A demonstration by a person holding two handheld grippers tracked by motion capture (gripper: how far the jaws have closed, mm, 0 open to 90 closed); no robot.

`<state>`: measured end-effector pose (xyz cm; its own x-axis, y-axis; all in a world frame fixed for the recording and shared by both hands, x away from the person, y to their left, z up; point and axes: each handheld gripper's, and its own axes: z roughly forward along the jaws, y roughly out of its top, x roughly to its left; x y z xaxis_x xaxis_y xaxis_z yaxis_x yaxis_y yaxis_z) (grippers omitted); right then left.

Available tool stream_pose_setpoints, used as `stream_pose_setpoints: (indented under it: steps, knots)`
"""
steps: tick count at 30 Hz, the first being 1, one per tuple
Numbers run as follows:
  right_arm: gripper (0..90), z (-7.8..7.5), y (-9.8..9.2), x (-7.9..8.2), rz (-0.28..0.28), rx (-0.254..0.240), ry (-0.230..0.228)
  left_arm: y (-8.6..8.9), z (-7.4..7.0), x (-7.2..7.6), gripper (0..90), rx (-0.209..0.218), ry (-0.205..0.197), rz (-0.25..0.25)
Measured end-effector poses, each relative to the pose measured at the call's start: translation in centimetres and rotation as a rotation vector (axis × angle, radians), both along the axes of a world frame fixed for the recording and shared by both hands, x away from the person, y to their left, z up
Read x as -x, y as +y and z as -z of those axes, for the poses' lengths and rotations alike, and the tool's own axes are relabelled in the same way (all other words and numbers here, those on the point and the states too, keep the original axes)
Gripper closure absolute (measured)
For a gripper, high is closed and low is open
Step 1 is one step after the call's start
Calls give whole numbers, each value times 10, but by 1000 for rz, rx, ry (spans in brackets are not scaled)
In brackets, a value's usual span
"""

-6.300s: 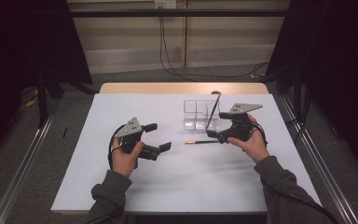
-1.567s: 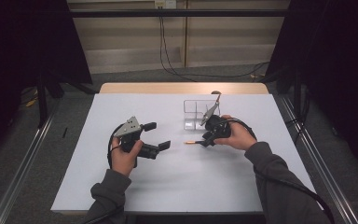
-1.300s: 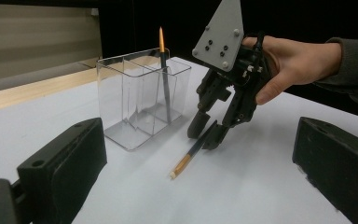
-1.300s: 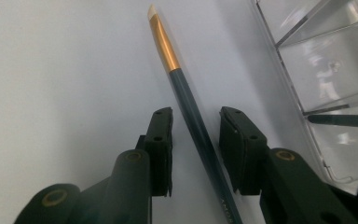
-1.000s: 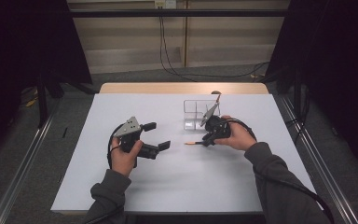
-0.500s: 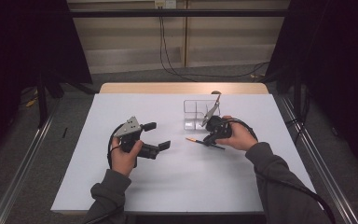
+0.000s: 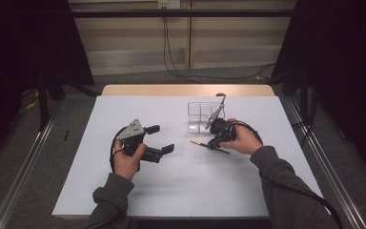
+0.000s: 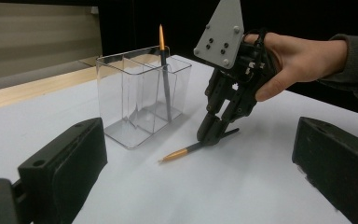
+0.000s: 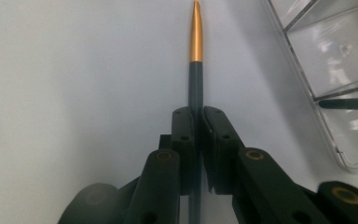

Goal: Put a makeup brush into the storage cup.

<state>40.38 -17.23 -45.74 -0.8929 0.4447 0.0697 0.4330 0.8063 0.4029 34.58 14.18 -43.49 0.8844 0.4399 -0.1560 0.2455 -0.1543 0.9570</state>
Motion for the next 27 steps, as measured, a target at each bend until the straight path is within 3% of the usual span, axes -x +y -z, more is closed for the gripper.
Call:
stream_pose_setpoints:
  steps: [10,12,15,19,21,27]
  knots:
    - [806,-1,2,-2,1,15,12,-1,0,0,28,-9,-1,5]
    - [803,-1,4,-1,28,21,22,-1,1,-1,28,-7,1,9]
    - [801,-1,4,-2,25,33,25,-1,1,-1,28,-10,1,7]
    - [801,0,3,-2,37,19,26,-2,1,-1,28,-3,2,5]
    - [802,0,2,-1,66,4,48,-1,1,-1,28,-8,0,10]
    - [818,0,4,-1,77,20,35,-2,0,0,28,-6,4,4]
